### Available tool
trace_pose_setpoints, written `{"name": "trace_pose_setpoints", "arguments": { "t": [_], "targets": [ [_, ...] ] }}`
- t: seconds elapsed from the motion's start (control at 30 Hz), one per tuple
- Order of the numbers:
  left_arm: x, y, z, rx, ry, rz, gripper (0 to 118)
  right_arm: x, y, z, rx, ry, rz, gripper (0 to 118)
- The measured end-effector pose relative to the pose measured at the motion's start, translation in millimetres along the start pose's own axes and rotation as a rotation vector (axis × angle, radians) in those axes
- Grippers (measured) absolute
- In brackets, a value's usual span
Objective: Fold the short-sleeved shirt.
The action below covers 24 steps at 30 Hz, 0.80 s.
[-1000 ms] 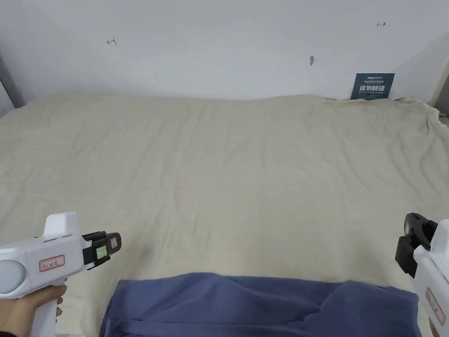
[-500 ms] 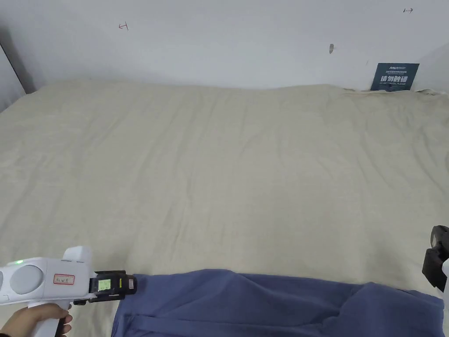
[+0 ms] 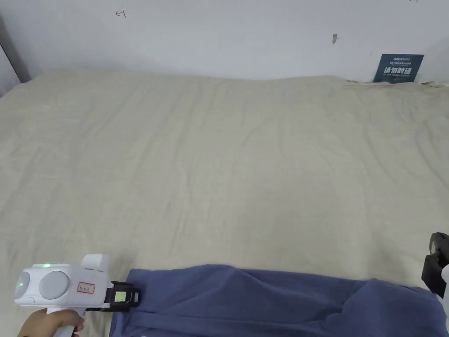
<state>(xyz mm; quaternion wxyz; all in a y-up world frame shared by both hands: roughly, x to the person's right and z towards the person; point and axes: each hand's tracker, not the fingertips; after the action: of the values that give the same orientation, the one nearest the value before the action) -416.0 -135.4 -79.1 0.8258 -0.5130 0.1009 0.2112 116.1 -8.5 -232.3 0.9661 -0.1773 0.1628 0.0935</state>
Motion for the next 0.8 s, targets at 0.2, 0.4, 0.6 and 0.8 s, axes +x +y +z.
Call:
{"name": "trace_pose_setpoints", "arguments": {
  "t": [0.2,0.4,0.6,0.8],
  "targets": [
    [9.1,-5.9,1.1,0.014,0.009,-0.020,8,1.7,-1.0,-0.2,-0.005,0.002,-0.014,0],
    [18.4,-3.5,6.8,0.025,0.003,-0.032,0,6.4,-0.1,1.6,-0.001,0.000,-0.031,0],
    [31.7,7.9,50.4,0.066,0.006,-0.027,0,12.1,2.4,3.0,0.011,-0.003,-0.047,0],
    [8.9,16.8,61.3,0.088,-0.005,0.034,0,13.5,5.6,2.7,0.024,0.000,-0.054,0]
  ]
}}
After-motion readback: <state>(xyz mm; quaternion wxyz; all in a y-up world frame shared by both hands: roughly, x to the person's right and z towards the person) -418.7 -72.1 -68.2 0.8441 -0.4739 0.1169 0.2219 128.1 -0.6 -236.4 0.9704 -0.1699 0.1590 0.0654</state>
